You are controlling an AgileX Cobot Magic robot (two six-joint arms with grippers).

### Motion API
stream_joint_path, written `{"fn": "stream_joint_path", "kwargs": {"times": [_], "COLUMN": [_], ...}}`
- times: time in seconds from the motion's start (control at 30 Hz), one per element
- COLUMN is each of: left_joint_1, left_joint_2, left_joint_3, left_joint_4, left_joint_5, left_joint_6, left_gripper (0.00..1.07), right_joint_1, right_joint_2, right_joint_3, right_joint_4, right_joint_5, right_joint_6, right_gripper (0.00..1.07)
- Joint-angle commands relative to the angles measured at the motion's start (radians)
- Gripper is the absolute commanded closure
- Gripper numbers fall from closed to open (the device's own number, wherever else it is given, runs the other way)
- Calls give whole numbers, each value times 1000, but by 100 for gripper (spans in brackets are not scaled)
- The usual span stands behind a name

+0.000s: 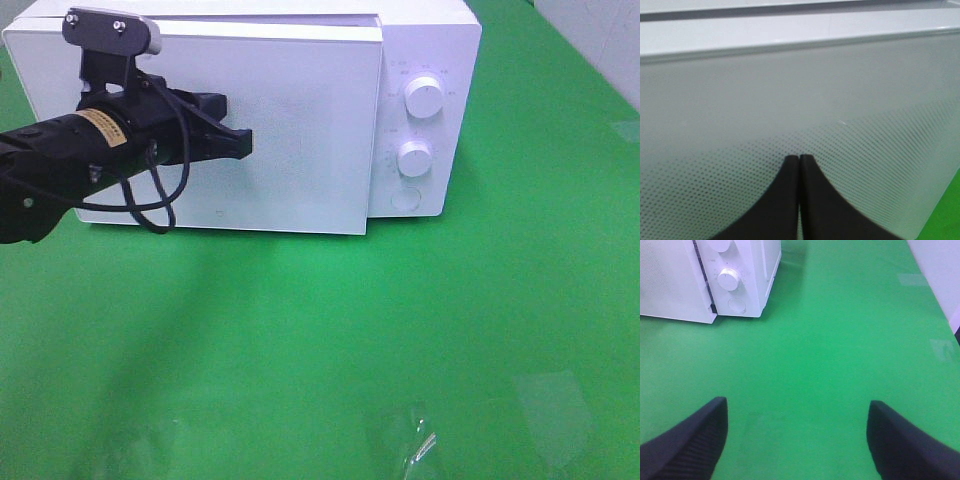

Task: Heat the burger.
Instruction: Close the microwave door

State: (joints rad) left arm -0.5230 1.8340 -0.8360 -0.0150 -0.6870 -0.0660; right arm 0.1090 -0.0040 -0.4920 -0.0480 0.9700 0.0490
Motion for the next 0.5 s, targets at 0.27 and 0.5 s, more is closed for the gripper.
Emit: {"fn": "stream_joint_path", "kwargs": {"times": [0.27, 0.5], "left_joint_1": [-52, -67], "left_joint_2": [111, 175], "left_joint_3": [-194, -299], "left_joint_4": [-52, -59], "left_joint_5": [46, 82], "left_joint_6": [2, 3], "left_gripper": [107, 107], "right_joint_1": [-5, -5], "right_joint_2": [-27, -27], "right_joint_3": [2, 2], "right_joint_4": [2, 2], "right_joint_5": [-10, -10], "right_joint_6": [-9, -9], "right_gripper": [34, 34]}}
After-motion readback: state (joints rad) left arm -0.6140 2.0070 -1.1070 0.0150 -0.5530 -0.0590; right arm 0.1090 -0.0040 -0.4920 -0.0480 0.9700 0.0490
